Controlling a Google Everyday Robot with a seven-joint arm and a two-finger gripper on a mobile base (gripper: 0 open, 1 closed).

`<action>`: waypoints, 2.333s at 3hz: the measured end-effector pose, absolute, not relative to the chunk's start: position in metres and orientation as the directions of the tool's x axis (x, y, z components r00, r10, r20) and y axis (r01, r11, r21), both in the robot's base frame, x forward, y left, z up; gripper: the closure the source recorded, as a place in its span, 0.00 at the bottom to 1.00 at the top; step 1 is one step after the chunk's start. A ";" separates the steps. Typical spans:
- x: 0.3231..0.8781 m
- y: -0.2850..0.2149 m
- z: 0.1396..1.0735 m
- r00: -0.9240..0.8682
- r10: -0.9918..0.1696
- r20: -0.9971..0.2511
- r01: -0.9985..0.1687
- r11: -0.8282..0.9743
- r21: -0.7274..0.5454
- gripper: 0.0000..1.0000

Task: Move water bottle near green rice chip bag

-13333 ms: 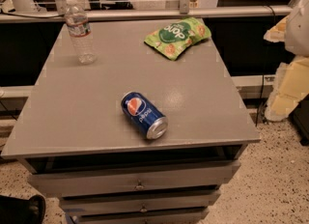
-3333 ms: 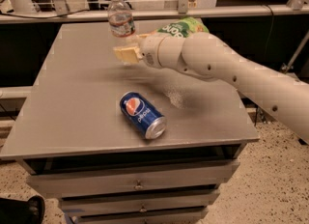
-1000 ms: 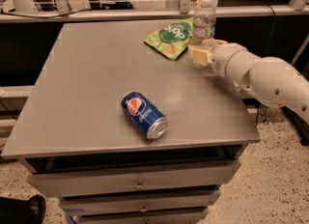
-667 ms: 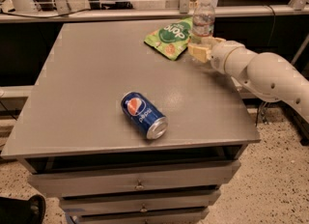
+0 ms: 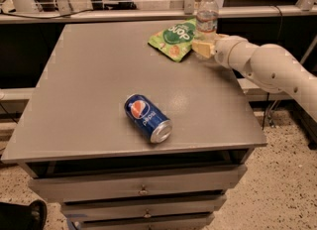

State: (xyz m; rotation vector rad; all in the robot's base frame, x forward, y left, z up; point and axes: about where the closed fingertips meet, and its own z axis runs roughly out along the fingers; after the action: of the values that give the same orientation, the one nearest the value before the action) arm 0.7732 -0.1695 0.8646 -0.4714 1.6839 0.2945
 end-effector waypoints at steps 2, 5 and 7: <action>0.779 -0.174 0.857 -0.147 -0.128 -0.981 -0.449 0.892 -0.049 0.52; 0.755 -0.162 0.855 -0.171 -0.105 -0.980 -0.475 0.880 -0.011 0.00; 0.700 -0.188 0.886 -0.135 -0.166 -0.977 -0.497 0.864 -0.078 0.00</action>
Offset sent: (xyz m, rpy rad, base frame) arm 0.0037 -0.0134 -0.0116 0.0133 0.0456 -0.0438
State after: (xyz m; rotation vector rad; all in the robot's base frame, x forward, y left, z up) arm 0.6997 -0.1883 0.8857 -0.5144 1.7054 0.3086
